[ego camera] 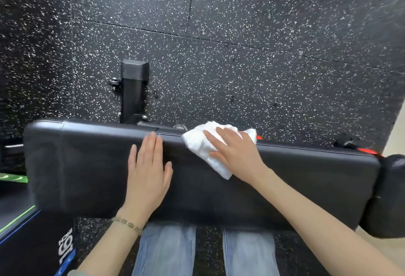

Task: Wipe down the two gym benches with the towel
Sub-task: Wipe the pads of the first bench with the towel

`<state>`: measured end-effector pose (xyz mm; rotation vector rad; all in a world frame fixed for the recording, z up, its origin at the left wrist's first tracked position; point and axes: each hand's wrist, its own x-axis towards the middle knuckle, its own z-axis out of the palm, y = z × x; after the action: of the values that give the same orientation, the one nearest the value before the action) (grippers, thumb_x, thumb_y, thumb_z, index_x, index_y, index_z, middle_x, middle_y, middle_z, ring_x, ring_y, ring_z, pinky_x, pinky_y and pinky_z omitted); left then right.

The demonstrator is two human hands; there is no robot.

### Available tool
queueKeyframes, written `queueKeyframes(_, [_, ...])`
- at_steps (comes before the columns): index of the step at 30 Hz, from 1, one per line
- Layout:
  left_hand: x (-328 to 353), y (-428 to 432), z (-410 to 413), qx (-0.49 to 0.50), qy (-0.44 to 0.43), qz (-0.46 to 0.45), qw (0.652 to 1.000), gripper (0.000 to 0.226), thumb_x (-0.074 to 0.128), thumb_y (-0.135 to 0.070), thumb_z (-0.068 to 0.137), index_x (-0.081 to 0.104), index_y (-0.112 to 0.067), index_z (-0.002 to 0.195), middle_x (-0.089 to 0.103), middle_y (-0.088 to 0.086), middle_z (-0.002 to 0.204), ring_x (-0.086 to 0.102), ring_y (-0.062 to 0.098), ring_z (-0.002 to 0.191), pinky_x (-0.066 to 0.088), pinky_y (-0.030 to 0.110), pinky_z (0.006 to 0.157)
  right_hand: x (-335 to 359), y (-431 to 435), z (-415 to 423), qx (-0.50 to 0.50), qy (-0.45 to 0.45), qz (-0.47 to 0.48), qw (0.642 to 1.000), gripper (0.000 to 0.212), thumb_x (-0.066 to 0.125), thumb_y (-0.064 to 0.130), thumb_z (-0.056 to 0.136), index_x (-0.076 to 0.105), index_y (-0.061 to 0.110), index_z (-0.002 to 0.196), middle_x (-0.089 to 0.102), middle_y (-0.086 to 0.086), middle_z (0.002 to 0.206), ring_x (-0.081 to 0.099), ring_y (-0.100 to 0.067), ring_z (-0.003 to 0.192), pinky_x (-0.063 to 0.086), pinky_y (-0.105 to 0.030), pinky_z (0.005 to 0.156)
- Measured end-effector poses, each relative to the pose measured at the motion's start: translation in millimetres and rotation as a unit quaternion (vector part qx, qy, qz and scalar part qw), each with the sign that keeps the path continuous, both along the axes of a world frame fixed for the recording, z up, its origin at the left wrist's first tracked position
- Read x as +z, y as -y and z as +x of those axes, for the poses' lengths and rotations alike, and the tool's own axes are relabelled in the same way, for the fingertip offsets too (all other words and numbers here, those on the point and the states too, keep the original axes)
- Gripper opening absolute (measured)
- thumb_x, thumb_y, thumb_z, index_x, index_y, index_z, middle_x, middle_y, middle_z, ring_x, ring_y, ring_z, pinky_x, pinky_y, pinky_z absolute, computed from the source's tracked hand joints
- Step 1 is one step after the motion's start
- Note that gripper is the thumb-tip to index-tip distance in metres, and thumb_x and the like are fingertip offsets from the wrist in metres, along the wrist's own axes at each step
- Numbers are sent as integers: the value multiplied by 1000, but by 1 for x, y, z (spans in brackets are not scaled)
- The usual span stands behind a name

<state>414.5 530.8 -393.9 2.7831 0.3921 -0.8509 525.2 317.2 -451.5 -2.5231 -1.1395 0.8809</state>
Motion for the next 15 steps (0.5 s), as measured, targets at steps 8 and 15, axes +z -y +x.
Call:
queueKeyframes(8, [1, 76, 10, -49, 2, 3, 999, 62, 31, -34, 90, 33, 0, 143, 31, 16, 150, 26, 27, 140, 17, 49, 113, 7, 111, 14, -39, 29, -12, 999, 43, 31, 36, 95, 36, 24, 136, 60, -11, 121, 59, -32, 103, 47, -48, 80])
queueKeyframes(15, [1, 144, 21, -80, 15, 9, 997, 63, 29, -35, 91, 32, 0, 143, 31, 16, 150, 28, 29, 139, 17, 49, 113, 8, 196, 21, -64, 77, -9, 995, 46, 38, 35, 91, 37, 26, 136, 59, -11, 122, 59, -33, 104, 44, -48, 86])
